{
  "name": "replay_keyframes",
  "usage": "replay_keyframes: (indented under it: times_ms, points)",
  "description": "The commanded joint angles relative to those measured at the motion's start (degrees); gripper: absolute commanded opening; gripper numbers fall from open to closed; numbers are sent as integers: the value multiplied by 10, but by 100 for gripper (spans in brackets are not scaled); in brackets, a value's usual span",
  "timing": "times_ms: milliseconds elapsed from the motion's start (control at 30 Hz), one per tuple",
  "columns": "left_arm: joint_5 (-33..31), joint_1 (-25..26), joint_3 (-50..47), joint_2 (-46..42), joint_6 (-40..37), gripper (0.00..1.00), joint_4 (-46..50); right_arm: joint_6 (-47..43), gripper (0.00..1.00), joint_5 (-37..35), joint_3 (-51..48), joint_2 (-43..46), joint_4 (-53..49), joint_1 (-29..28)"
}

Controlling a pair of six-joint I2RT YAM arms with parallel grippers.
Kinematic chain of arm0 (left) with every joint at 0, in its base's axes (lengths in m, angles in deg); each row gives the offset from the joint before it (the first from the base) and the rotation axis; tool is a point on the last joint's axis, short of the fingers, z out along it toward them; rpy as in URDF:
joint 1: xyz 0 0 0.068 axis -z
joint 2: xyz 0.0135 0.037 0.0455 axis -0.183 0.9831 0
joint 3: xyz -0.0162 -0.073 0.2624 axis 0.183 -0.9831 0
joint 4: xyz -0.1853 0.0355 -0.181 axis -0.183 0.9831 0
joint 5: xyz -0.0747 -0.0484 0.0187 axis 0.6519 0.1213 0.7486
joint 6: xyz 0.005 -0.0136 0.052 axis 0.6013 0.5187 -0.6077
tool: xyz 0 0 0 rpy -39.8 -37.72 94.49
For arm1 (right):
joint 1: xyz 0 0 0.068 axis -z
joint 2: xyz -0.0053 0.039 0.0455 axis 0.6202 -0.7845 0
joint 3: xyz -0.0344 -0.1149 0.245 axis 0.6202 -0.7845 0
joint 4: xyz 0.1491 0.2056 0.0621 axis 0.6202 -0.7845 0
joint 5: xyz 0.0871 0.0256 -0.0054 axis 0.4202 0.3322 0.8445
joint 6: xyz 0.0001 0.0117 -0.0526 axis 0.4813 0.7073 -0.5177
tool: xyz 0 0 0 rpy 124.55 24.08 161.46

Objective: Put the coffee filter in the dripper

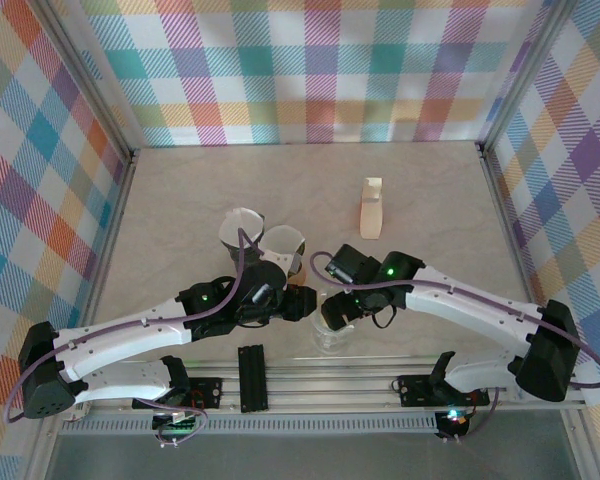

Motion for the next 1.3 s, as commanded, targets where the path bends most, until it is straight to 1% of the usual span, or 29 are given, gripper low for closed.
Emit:
replay_keyframes:
  times_ms: [0,233,467,600,733,867,1000,1100,1267]
  points:
    - [3,8,-7,-2,3,34,-8,8,92,-11,7,8,-9,3]
    - [2,8,-8,-2,5,34,-6,16,92,-12,-33,-7,16,3]
    - [2,8,-10,-1,7,34,-6,12,92,-16,-11,7,1,3]
    - [0,8,-13,-3,8,34,-8,11,92,-12,18,34,-15,3]
    - [-1,8,-12,-2,7,34,-8,14,92,-22,42,81,-19,2]
    - [-2,8,-13,-1,8,34,-9,20,92,-48,45,120,-13,2]
    - [-8,8,-12,-7,10,35,-10,21,92,-56,45,138,-15,3]
    - [-18,8,-12,-14,12,39,-7,24,92,-59,45,150,-12,3]
    - [-42,8,-10,-32,17,51,3,24,92,-67,44,177,5,2]
